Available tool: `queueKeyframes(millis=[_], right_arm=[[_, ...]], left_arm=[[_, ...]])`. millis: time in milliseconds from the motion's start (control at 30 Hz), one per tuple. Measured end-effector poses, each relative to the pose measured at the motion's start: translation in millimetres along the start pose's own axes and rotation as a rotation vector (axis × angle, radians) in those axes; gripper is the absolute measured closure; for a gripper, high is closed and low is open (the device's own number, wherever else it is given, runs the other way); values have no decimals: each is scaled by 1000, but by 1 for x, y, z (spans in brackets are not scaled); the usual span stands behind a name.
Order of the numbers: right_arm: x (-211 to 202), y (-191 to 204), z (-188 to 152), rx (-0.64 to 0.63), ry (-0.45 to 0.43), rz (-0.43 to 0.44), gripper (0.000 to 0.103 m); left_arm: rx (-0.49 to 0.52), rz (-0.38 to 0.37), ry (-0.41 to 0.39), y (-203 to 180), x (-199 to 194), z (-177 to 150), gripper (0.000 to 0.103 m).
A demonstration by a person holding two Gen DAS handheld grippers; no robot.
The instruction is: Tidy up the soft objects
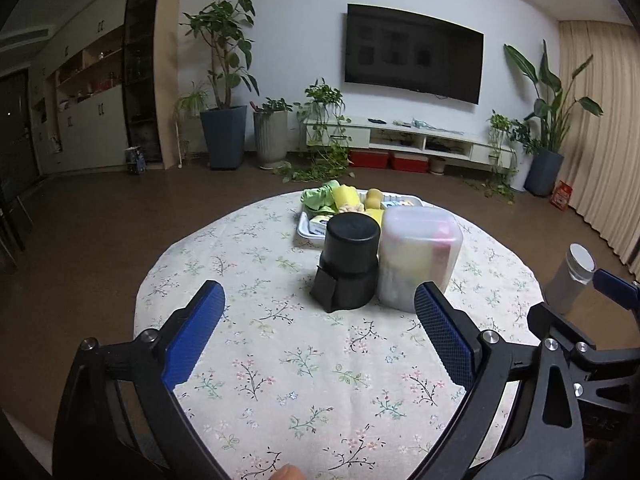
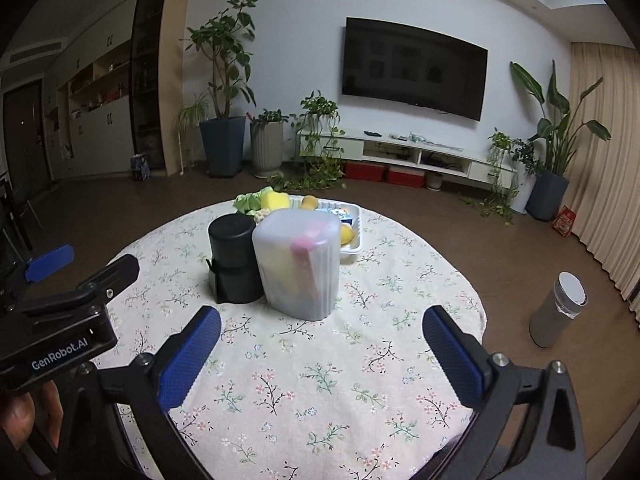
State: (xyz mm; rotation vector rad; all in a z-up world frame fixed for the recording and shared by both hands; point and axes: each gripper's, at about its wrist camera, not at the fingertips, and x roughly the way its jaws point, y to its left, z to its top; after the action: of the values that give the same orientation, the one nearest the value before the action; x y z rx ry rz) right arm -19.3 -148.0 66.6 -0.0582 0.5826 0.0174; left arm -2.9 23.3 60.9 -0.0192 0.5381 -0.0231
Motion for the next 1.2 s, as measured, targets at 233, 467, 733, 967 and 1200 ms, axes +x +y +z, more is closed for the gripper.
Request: queueKeyframes(millis=[233,467,733,967,1200], right_arm=[[1,-1,0,2,6,-20,0],[-1,1,-2,1,11,-25,0],[-1,0,-3,6,17,-29,0],[0,-1,-4,9,17,-36,0],[3,0,-4,9,20,-45,0]], left_arm=[[-22,5,30,2,4,-2,6],[-13,35,52,-2,8,-6,6],[11,47,22,-8,2,-5,6],[-16,3,42,-7,5,-5,6],[0,32,37,-10,4,-6,6]])
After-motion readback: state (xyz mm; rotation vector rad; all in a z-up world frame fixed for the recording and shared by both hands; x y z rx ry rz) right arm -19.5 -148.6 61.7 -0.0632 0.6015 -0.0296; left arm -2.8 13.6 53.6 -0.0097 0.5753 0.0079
